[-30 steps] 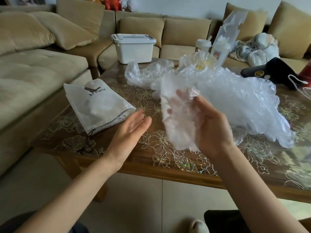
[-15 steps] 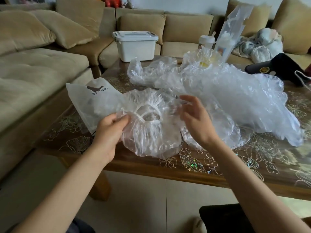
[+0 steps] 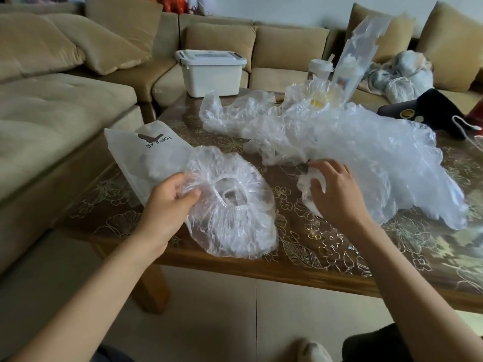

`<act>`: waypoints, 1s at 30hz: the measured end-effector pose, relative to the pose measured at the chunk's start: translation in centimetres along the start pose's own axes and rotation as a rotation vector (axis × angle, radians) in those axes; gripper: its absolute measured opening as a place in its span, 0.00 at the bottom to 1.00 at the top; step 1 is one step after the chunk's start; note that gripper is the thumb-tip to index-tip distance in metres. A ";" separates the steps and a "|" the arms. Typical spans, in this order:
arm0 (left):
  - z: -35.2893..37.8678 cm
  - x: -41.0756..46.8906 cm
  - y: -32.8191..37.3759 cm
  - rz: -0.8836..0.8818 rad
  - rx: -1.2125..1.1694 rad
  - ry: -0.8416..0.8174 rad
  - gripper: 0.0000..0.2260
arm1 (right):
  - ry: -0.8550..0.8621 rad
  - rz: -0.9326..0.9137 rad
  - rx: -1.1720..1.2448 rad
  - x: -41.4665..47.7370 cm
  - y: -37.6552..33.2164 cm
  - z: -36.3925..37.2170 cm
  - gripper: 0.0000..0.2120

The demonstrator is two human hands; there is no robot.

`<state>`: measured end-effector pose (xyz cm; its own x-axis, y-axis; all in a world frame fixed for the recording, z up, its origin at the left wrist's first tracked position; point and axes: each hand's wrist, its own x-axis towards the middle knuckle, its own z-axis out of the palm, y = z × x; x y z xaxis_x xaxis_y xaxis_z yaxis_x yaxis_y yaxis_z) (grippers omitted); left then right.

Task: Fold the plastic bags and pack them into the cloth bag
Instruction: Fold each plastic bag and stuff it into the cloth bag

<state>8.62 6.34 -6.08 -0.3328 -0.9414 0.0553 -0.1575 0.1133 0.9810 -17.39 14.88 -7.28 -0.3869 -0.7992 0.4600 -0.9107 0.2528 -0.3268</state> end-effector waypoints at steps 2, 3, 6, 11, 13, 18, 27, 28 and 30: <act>-0.3 0.0 0.5 -0.001 -0.080 -0.055 0.12 | 0.069 -0.017 0.284 -0.2 -2.9 -0.5 0.17; -0.5 0.0 0.7 -0.005 -0.117 -0.088 0.12 | -0.013 0.038 0.485 -0.1 -4.0 -0.6 0.19; -0.6 0.0 0.9 -0.017 -0.222 -0.135 0.11 | -0.498 0.351 1.127 0.1 -5.7 -1.1 0.24; -0.3 0.4 0.1 -0.094 -0.247 -0.107 0.10 | -0.764 0.395 1.363 0.1 -5.7 -0.8 0.12; -0.2 0.4 -0.3 -0.120 -0.192 -0.074 0.15 | -0.698 0.422 1.393 0.2 -5.7 -0.6 0.08; 0.6 1.0 -0.6 -0.079 -0.073 -0.020 0.14 | -0.604 0.409 1.456 1.3 -4.7 -0.8 0.21; 1.5 1.4 -2.1 -0.172 0.083 0.032 0.17 | 0.299 0.487 0.652 2.8 0.7 -3.4 0.09; 1.7 1.3 -2.2 -0.182 0.094 0.036 0.17 | 0.362 0.486 0.483 2.7 1.6 -3.7 0.12; 2.0 0.8 -1.9 -0.148 0.145 0.054 0.18 | 0.419 0.461 0.168 2.5 2.8 -3.8 0.21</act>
<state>6.79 5.96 -8.27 -0.2460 -0.9665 -0.0737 -0.3345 0.0133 0.9423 -21.41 15.67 -3.95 -0.7878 -0.3393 0.5141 -0.6156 0.4034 -0.6770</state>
